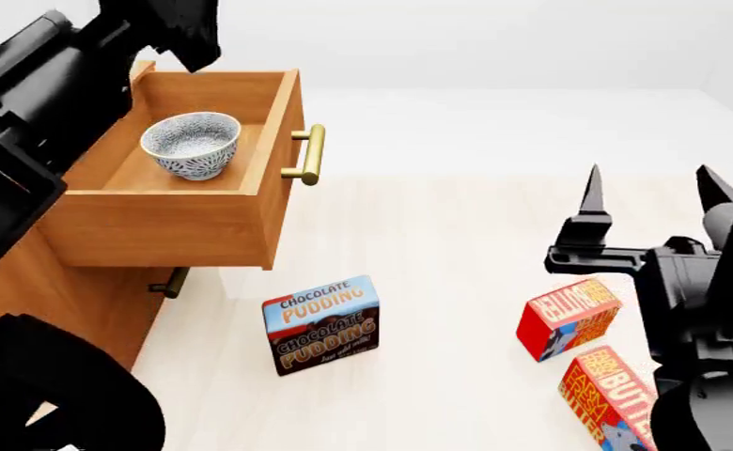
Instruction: Put the bowl in the top drawer of the cabinet.
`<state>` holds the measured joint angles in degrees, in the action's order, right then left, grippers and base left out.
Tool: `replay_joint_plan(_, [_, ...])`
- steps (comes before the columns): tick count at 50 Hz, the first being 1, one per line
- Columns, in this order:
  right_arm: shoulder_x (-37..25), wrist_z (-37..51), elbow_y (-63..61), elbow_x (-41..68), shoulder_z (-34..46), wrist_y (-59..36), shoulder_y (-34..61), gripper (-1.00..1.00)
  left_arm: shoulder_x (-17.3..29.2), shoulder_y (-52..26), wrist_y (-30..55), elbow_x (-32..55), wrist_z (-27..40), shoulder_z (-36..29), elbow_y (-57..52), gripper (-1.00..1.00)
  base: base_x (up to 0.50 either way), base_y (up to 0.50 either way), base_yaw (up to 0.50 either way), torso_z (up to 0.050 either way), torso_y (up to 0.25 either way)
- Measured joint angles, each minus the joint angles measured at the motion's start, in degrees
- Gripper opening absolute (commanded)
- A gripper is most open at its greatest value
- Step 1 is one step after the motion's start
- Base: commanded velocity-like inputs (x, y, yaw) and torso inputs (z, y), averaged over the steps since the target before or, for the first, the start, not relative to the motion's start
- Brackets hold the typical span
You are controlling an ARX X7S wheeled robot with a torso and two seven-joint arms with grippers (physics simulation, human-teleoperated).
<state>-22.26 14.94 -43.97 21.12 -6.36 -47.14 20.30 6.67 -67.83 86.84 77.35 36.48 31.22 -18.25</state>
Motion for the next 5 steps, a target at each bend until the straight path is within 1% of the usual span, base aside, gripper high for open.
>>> replay_joint_plan(5, [-0.7,2.3,-5.9,1.9,-1.8,-1.3,-0.2,1.0,1.6,5.6,0.1,8.4,2.4,0.9,-4.7,1.0,0.0,0.0,0.0,0.0,0.0])
